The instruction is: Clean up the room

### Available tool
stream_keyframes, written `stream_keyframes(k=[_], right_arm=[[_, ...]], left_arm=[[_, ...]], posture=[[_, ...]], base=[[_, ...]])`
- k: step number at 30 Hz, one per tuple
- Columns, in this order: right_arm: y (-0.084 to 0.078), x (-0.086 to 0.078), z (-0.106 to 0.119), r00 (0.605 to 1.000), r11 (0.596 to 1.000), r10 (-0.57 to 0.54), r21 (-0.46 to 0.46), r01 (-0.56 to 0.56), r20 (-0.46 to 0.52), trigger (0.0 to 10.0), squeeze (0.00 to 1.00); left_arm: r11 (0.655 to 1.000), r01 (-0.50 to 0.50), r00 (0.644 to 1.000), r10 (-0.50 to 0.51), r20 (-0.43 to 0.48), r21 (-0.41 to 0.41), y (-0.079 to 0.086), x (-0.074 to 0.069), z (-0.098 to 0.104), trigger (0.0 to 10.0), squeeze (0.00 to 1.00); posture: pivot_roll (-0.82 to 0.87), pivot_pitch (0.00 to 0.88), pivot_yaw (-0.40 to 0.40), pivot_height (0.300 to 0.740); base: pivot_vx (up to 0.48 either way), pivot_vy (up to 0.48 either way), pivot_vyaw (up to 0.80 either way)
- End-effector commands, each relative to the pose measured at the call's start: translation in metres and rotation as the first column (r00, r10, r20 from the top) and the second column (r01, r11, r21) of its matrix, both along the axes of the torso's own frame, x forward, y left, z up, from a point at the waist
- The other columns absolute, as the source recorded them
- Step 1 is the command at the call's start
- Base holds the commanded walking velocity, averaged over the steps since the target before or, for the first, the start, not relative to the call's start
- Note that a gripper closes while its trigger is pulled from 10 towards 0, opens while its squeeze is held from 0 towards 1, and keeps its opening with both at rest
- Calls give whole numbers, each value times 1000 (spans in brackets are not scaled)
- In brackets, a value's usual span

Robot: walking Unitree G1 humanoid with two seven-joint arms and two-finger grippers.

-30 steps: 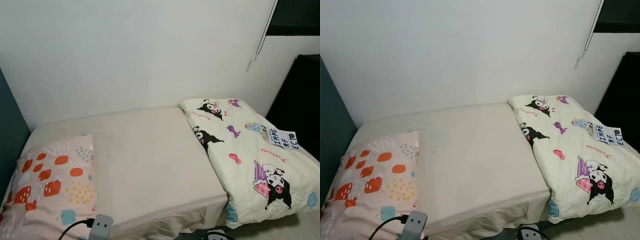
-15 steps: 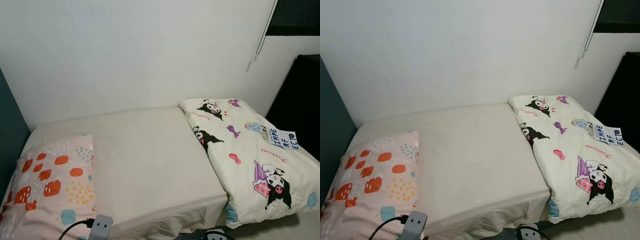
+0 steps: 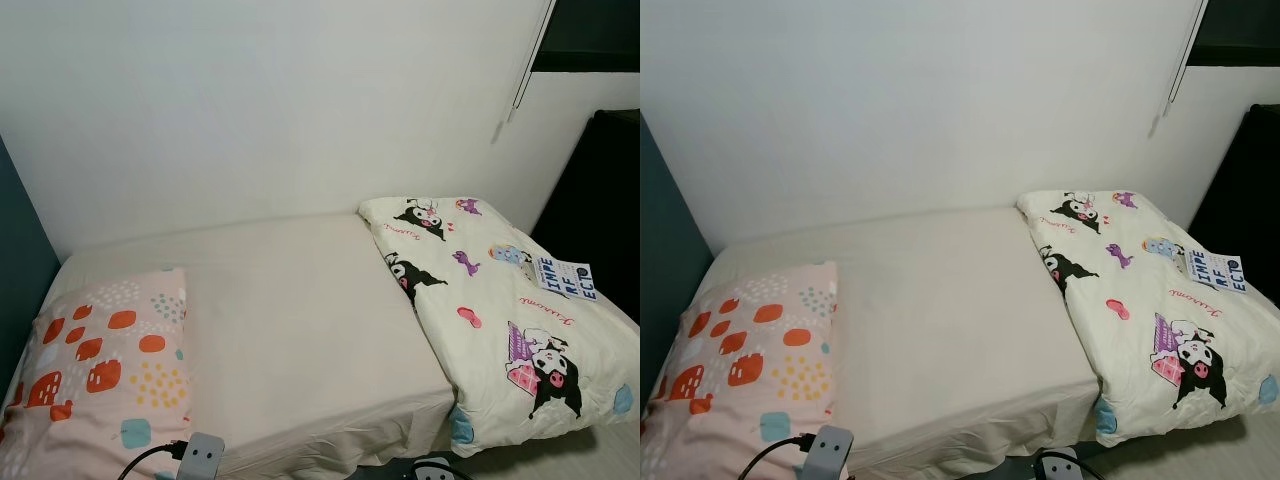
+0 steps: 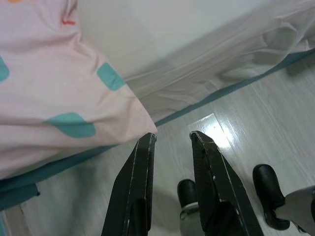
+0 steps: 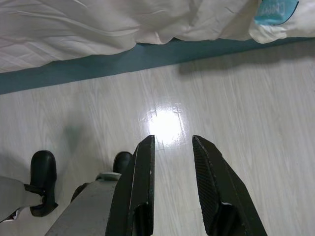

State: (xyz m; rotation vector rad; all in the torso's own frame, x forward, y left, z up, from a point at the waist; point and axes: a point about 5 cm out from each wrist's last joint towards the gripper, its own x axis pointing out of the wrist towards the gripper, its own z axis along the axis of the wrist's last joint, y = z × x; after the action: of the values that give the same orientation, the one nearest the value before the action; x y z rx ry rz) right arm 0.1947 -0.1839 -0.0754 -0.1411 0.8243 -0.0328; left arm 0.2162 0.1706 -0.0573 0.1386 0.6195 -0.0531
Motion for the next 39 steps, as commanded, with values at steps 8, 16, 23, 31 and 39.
stream_keyframes(k=[8, 16, 23, 31, 39], right_arm=[[4, -7, -4, 1000, 1000, 6, 3, -6, -17, 10000, 0], [4, -9, -5, 1000, 1000, -1, 18, 2, -28, 10000, 0], [6, -9, -6, 999, 1000, -4, 29, 5, -36, 10000, 0], [8, -9, -6, 999, 999, -14, 52, 16, -41, 10000, 0], [8, -9, -6, 997, 992, -60, 109, 64, -39, 10000, 0]], left_arm=[[1000, -20, 1000, 20, -21, -13, 2, -8, -5, 10000, 0], [1000, -11, 1000, 11, -24, -6, 4, -10, -5, 10000, 0], [1000, -6, 1000, 6, -22, -2, 6, -9, -5, 10000, 0], [1000, -8, 1000, 8, -19, 1, 7, -8, -4, 10000, 0], [1000, -3, 1000, 3, -18, 3, 8, -7, -3, 10000, 0]], posture=[[3, 68, -46, 740], [6, 60, -42, 740], [10, 52, -42, 740], [15, 49, -44, 740], [6, 39, -30, 740]], base=[[0, 0, 0], [0, 0, 0], [0, 0, 0], [0, 0, 0], [0, 0, 0]])
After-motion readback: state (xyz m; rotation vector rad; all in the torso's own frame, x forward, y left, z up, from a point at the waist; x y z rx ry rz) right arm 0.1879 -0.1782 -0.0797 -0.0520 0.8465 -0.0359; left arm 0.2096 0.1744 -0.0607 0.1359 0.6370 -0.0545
